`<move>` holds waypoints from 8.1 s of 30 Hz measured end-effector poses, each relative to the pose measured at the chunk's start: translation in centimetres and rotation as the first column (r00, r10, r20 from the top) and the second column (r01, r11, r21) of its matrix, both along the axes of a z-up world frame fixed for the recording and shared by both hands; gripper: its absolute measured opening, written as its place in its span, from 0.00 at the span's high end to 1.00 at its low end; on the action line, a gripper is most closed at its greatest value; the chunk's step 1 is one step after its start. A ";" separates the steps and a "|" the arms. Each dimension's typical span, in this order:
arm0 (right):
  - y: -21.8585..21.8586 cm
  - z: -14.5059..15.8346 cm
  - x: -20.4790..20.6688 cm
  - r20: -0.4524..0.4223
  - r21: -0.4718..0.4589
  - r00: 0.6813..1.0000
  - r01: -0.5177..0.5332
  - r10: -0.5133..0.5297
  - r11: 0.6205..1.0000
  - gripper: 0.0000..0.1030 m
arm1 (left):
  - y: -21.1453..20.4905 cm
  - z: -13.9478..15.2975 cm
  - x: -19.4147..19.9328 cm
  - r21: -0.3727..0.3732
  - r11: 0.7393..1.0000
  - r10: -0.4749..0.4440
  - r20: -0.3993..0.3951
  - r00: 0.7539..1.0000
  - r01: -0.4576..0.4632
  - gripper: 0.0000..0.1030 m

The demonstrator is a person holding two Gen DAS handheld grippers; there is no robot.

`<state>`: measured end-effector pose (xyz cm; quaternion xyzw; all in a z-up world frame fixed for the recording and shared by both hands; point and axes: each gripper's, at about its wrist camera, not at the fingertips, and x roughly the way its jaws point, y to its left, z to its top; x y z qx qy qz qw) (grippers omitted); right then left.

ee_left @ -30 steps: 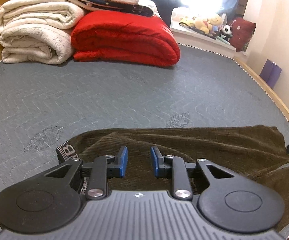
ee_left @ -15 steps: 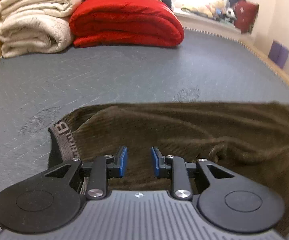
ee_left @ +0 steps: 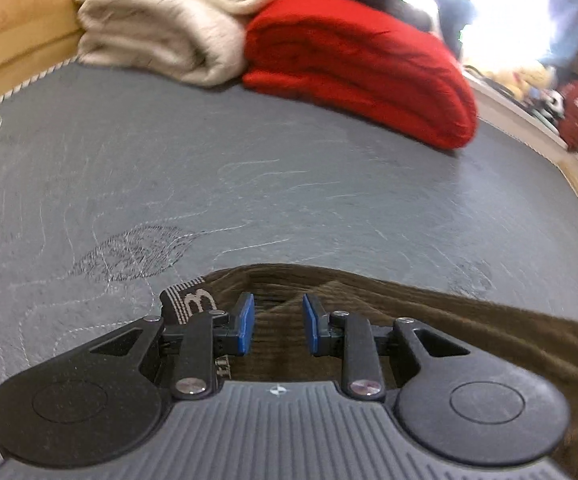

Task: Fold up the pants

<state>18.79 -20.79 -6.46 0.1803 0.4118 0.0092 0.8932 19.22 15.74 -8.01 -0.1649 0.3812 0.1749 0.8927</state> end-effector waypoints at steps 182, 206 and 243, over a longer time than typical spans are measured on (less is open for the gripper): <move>-37.3 -4.9 -12.1 0.033 0.109 0.814 0.574 -0.580 0.811 0.56 | -22.1 -4.0 -11.6 -0.024 0.311 -0.885 -0.372 0.280 0.950 0.50; -38.3 2.5 -13.5 0.263 0.167 0.662 0.685 -0.702 0.709 0.95 | -18.7 -1.1 -13.0 0.020 0.163 -0.932 -0.325 0.161 0.986 0.93; -1.2 -1.5 -2.9 0.037 -0.023 0.841 -0.540 0.540 0.841 0.54 | 7.6 0.4 -11.7 -0.131 0.906 -0.416 -0.110 0.903 0.402 0.36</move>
